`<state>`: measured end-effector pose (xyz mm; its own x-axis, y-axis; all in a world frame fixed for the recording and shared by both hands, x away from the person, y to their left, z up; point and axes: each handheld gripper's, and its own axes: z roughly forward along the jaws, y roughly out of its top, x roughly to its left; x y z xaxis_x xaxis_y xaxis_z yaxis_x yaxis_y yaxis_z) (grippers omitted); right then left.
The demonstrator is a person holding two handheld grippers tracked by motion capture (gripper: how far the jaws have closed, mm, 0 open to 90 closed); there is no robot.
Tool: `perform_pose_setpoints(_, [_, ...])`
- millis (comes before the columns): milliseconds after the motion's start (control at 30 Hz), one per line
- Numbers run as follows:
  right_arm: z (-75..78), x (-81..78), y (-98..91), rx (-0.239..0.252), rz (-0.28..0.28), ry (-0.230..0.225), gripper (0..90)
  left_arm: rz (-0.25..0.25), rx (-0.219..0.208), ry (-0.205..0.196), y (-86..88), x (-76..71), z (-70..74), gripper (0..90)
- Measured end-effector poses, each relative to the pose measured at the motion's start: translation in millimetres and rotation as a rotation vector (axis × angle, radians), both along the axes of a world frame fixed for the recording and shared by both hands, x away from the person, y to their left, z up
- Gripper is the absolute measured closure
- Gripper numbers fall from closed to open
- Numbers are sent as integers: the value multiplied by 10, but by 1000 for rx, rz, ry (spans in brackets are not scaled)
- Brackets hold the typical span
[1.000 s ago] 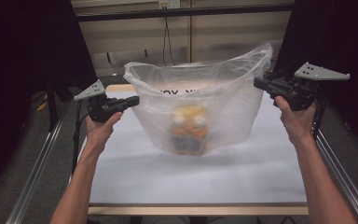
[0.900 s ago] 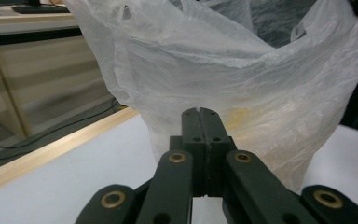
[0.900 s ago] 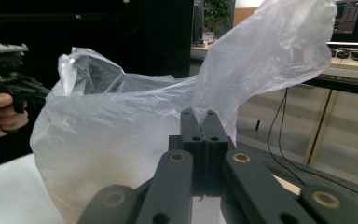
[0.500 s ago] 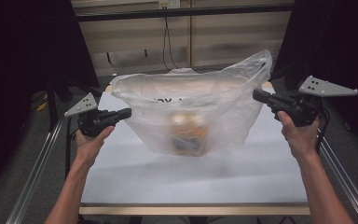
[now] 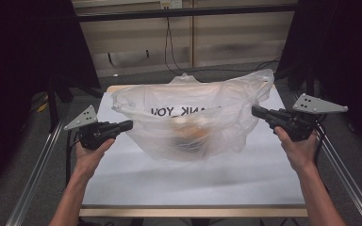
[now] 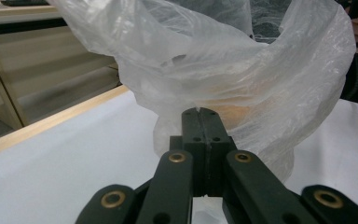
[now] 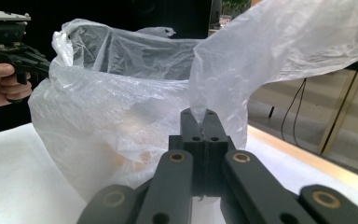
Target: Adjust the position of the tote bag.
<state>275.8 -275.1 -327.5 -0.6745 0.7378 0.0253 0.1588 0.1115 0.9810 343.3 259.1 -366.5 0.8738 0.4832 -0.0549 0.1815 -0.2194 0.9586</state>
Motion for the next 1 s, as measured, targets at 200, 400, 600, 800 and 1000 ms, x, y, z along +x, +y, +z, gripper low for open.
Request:
perform_pose_setpoints(200, [-105, 18, 33, -12, 24, 25, 900, -1, 33, 14, 19, -32, -99, 900])
perform_pose_setpoints(400, [-223, 38, 56, -61, 5, 59, 900, -16, 71, 34, -78, -22, -201, 900])
perform_pose_setpoints(600, [-300, 89, 49, -73, 11, 82, 900, -44, 87, 56, -169, 10, -301, 900])
perform_pose_setpoints(800, [-422, 118, 58, -93, 21, 121, 900, -59, 112, 77, -173, 17, -371, 900])
perform_pose_setpoints(1000, [-510, 142, 46, -108, 14, 157, 900, -44, 135, 92, -165, 34, -453, 900])
